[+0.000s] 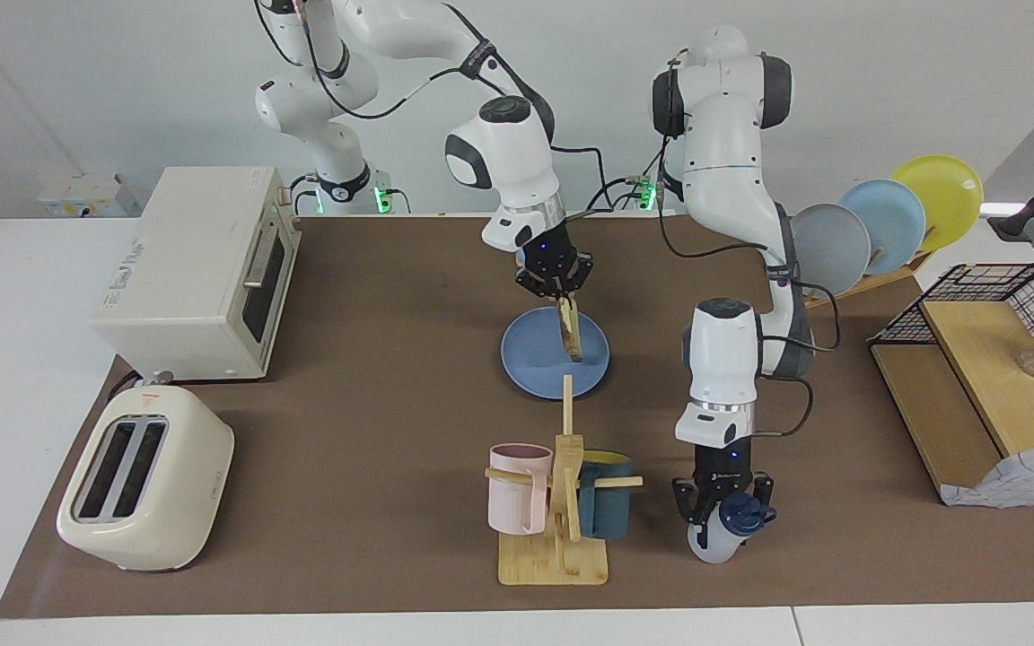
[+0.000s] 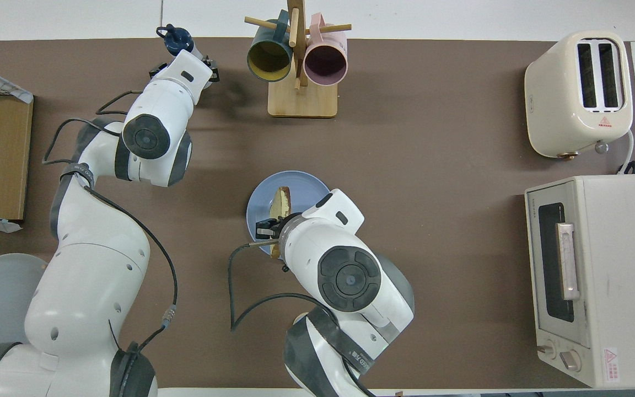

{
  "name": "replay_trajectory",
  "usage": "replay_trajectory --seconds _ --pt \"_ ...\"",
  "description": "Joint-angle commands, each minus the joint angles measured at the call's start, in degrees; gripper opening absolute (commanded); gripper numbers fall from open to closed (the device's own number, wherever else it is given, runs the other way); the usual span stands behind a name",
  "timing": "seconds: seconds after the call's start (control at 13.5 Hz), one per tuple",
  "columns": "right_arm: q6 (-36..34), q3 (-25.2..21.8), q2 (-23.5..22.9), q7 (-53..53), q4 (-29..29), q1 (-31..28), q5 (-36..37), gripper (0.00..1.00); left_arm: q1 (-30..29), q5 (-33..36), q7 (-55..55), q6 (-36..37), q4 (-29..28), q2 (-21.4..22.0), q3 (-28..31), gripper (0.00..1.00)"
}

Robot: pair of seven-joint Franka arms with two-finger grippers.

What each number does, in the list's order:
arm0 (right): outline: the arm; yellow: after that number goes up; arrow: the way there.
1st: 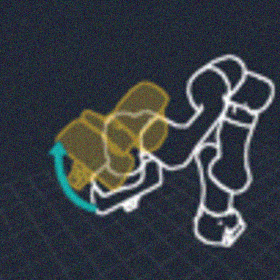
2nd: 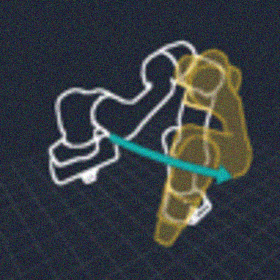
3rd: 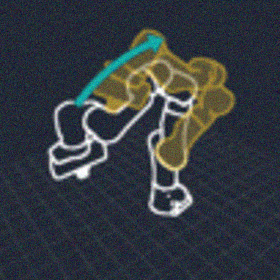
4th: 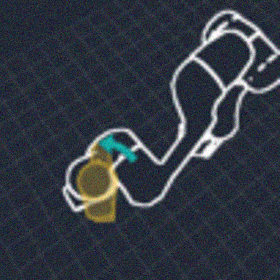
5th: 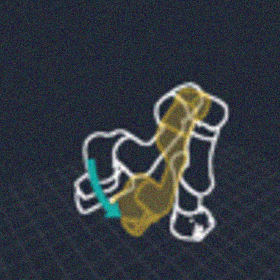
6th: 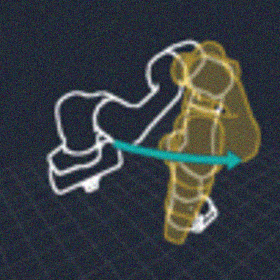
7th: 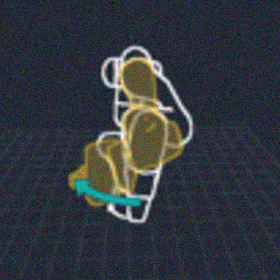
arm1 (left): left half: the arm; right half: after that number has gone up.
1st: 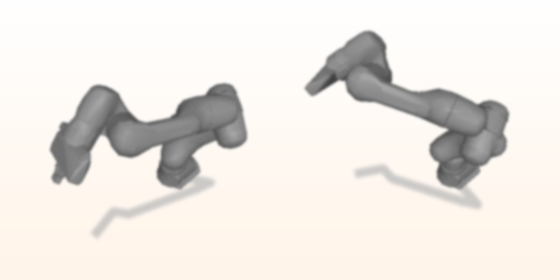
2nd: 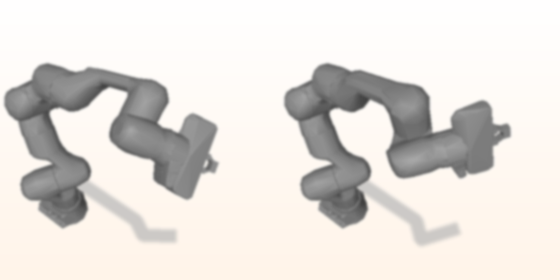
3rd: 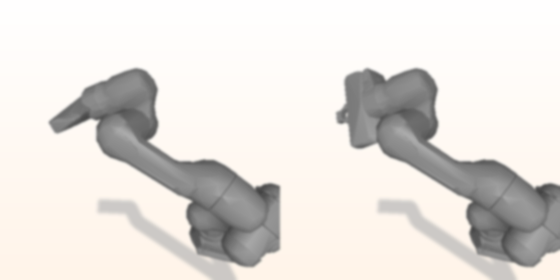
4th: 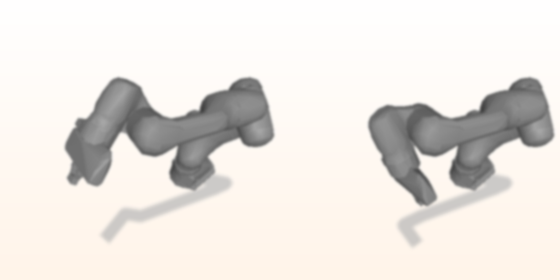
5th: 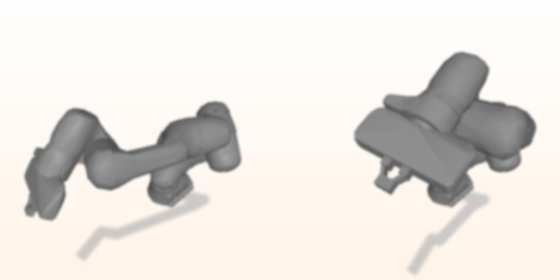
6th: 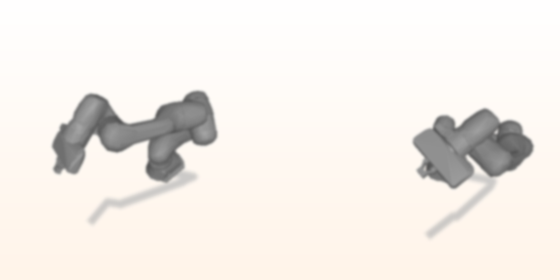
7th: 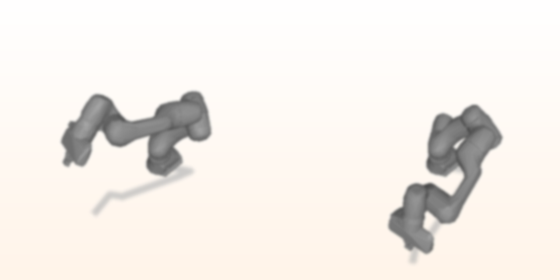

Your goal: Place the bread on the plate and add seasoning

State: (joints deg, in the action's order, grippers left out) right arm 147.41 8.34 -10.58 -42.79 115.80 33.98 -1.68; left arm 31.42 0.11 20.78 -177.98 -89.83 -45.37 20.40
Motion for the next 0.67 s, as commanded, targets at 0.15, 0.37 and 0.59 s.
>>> replay_trajectory --seconds 0.15,0.37,0.59 --pt "1.91 0.1 3.02 -0.89 6.1 -2.34 -0.61 0.0 -3.9 0.68 -1.26 5.6 -0.78 5.36 -3.52 0.0" --pt "6.3 0.1 3.72 -0.89 9.17 -2.34 -0.7 0.0 -5.22 0.94 -3.62 13.61 -0.43 8.97 -5.0 0.0" --pt "6.05 -0.08 3.9 -0.8 9.18 -2.52 -0.61 0.05 -12.31 -0.03 -19.42 25.09 -0.52 15.55 -12.63 0.0"
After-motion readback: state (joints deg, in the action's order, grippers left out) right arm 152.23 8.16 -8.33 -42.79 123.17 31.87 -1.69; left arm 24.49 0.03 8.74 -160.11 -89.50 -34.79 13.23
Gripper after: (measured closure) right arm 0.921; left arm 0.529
